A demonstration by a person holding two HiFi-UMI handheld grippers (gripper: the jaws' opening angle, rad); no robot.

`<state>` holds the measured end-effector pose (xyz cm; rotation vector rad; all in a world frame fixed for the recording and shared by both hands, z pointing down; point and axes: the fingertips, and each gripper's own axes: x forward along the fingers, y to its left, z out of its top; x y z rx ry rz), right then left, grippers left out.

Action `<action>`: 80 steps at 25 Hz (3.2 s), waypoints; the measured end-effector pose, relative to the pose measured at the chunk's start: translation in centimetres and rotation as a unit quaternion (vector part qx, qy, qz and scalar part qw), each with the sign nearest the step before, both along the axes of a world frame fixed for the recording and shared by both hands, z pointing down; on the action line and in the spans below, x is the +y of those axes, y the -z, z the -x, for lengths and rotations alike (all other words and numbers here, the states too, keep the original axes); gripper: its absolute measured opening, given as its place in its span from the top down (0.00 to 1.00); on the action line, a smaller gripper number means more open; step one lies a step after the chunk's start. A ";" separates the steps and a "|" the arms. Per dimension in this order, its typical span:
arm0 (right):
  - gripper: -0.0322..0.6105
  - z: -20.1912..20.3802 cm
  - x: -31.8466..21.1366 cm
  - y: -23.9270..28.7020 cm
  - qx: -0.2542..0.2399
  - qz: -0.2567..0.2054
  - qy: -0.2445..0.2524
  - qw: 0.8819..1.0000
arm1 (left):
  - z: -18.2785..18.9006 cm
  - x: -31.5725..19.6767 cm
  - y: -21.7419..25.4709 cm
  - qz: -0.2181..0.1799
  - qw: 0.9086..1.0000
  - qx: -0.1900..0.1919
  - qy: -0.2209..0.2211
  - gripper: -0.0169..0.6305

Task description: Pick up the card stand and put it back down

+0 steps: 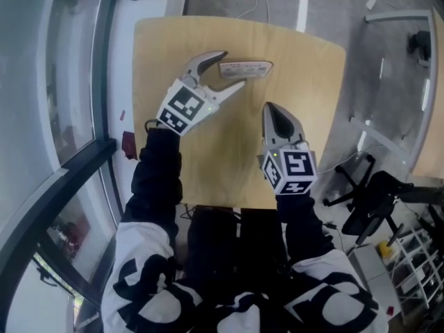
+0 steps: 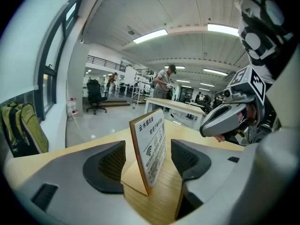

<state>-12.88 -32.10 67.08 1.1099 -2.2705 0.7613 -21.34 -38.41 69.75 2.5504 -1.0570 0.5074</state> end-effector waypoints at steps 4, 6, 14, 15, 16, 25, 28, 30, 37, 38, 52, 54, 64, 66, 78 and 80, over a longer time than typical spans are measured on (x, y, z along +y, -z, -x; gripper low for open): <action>0.92 0.7 -0.2 0.1 -0.002 -0.002 0.000 1.000 | -1.1 -0.8 0.0 -0.012 1.000 0.000 -0.025 0.51; 0.92 0.8 -0.3 0.2 -0.002 -0.003 -0.003 1.000 | -1.4 -1.0 0.0 -0.016 0.999 0.000 -0.032 0.51; 0.92 -0.3 -0.8 0.2 -0.009 0.009 -0.019 1.000 | -3.1 -1.0 0.5 -0.026 0.997 0.016 -0.077 0.56; 0.92 -0.3 -0.9 0.2 -0.010 0.009 -0.020 1.000 | -3.1 -1.1 0.5 -0.027 0.996 0.015 -0.079 0.56; 0.92 -0.4 -0.9 0.3 -0.011 0.009 -0.021 1.000 | -3.2 -1.1 0.5 -0.029 0.996 0.013 -0.080 0.59; 0.92 -1.5 -0.7 0.7 -0.012 0.006 -0.029 0.999 | -3.7 -0.3 0.2 -0.020 0.995 -0.005 -0.093 0.80; 0.92 -1.9 -0.7 1.4 -0.018 0.000 -0.027 0.999 | -4.3 0.2 0.4 -0.015 0.995 -0.006 -0.097 0.91; 0.92 -2.4 -0.7 2.0 -0.022 -0.003 -0.031 0.999 | -4.9 0.8 0.3 -0.007 0.995 -0.009 -0.104 0.93; 0.92 -3.7 1.1 5.6 -0.040 -0.023 -0.037 0.998 | -7.3 3.8 2.4 0.010 0.993 -0.014 -0.116 0.94; 0.92 -3.9 1.3 6.1 -0.044 -0.028 -0.037 0.998 | -7.5 4.2 2.6 0.014 0.993 -0.018 -0.115 0.94; 0.92 -7.8 5.5 12.5 -0.090 -0.068 -0.075 0.991 | -6.0 10.6 8.2 0.130 0.987 -0.033 0.091 0.94; 0.92 -7.8 5.3 14.1 -0.102 -0.080 -0.075 0.989 | -5.7 11.5 9.8 0.124 0.984 -0.032 0.125 0.94; 0.92 -5.6 7.0 20.9 -0.136 -0.149 -0.029 0.979 | -4.5 13.8 18.7 0.024 0.964 0.009 0.265 0.94; 0.92 -5.5 7.3 22.0 -0.140 -0.160 -0.024 0.977 | -4.4 14.0 20.4 -0.008 0.957 0.014 0.289 0.94; 0.92 -5.9 8.9 26.9 -0.145 -0.231 0.001 0.962 | -5.1 17.1 29.3 -0.190 0.920 0.006 0.342 0.94; 0.92 -6.2 9.3 27.4 -0.145 -0.241 0.005 0.960 | -5.9 17.6 30.4 -0.210 0.918 0.002 0.335 0.94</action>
